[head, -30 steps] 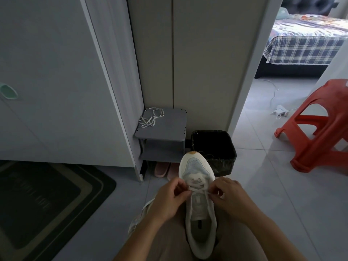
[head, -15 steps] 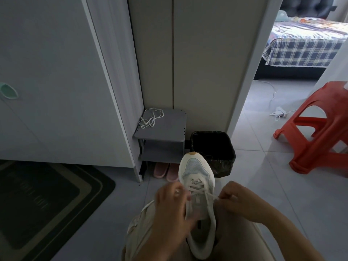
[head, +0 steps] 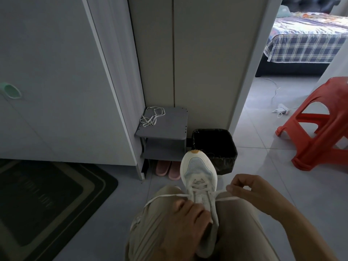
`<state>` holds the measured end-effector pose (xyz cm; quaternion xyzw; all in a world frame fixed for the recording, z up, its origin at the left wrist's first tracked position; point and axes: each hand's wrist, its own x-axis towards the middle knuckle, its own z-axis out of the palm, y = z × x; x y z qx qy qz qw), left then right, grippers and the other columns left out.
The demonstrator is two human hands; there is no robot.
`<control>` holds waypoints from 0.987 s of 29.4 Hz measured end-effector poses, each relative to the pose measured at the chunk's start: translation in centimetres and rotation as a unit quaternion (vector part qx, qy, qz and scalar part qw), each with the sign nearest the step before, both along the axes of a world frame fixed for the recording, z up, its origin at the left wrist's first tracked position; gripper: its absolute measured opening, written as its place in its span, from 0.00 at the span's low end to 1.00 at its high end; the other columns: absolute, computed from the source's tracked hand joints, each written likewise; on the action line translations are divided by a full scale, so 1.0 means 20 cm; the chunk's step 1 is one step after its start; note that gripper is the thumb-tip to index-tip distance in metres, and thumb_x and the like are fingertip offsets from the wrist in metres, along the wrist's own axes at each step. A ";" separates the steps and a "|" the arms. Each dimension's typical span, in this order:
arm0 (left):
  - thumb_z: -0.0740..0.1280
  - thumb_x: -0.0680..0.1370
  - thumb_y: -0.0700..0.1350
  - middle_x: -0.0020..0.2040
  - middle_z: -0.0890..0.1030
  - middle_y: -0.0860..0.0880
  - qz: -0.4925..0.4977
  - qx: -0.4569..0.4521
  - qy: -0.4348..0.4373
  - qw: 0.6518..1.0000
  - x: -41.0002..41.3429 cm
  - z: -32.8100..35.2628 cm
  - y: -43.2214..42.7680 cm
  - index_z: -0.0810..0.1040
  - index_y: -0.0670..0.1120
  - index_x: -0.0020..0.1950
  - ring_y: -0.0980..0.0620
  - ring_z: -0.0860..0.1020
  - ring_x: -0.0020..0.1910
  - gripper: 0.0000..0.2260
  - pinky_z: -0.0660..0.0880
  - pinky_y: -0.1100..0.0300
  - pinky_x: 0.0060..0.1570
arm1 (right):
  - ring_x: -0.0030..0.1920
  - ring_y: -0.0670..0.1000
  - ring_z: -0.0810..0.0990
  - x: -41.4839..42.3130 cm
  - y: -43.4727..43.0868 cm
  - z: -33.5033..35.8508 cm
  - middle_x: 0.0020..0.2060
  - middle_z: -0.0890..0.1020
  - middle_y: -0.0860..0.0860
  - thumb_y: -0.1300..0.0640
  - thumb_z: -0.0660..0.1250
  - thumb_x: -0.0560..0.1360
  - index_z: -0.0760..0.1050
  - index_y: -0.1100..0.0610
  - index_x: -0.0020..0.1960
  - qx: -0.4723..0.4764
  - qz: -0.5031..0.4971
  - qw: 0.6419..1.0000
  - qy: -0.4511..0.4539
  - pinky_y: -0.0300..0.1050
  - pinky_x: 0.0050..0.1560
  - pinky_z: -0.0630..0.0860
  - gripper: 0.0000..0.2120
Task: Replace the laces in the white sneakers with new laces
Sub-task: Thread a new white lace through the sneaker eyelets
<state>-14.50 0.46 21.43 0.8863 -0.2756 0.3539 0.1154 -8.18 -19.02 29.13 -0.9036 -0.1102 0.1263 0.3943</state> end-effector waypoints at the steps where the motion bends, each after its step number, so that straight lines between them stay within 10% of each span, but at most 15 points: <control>1: 0.63 0.71 0.45 0.36 0.78 0.55 0.003 0.002 0.002 1.000 0.01 -0.03 0.00 0.67 0.50 0.42 0.56 0.70 0.41 0.05 0.65 0.62 0.47 | 0.31 0.39 0.74 0.00 0.01 0.01 0.32 0.78 0.47 0.55 0.67 0.74 0.75 0.52 0.36 -0.009 0.007 1.000 0.000 0.29 0.37 0.71 0.08; 10: 0.65 0.71 0.51 0.36 0.78 0.54 0.000 -0.059 0.102 0.993 0.04 -0.09 -0.03 0.68 0.52 0.43 0.57 0.71 0.40 0.07 0.67 0.62 0.46 | 0.27 0.39 0.73 -0.01 0.04 0.10 0.26 0.76 0.45 0.52 0.67 0.73 0.75 0.50 0.35 -0.048 0.050 0.998 0.012 0.31 0.33 0.71 0.08; 13: 0.57 0.78 0.52 0.40 0.77 0.53 0.090 -0.277 0.303 0.907 0.05 0.06 -0.07 0.70 0.51 0.48 0.59 0.72 0.41 0.06 0.69 0.69 0.42 | 0.29 0.39 0.75 -0.04 0.11 0.13 0.27 0.77 0.44 0.53 0.67 0.74 0.75 0.49 0.35 -0.045 0.089 0.994 0.033 0.31 0.35 0.73 0.08; 19: 0.64 0.70 0.49 0.31 0.75 0.57 0.016 -0.233 0.138 0.963 0.17 0.15 -0.06 0.74 0.52 0.38 0.61 0.70 0.34 0.02 0.64 0.66 0.44 | 0.31 0.36 0.75 -0.03 0.15 0.20 0.29 0.78 0.41 0.52 0.67 0.73 0.75 0.45 0.37 -0.052 0.123 0.991 0.029 0.28 0.34 0.70 0.07; 25: 0.62 0.72 0.52 0.38 0.75 0.63 0.055 -0.410 0.139 0.900 0.22 0.19 0.07 0.71 0.58 0.42 0.61 0.75 0.38 0.01 0.75 0.59 0.42 | 0.27 0.40 0.74 0.01 -0.09 0.26 0.28 0.81 0.44 0.52 0.70 0.70 0.79 0.44 0.34 -0.049 0.078 0.995 0.048 0.31 0.33 0.70 0.06; 29: 0.64 0.73 0.49 0.34 0.76 0.59 0.064 -0.458 0.131 0.877 0.21 0.21 0.12 0.73 0.57 0.41 0.61 0.77 0.36 0.02 0.71 0.73 0.34 | 0.36 0.60 0.78 0.02 -0.24 0.22 0.32 0.83 0.48 0.31 0.68 0.56 0.81 0.41 0.36 -0.025 0.031 0.998 0.053 0.51 0.42 0.77 0.17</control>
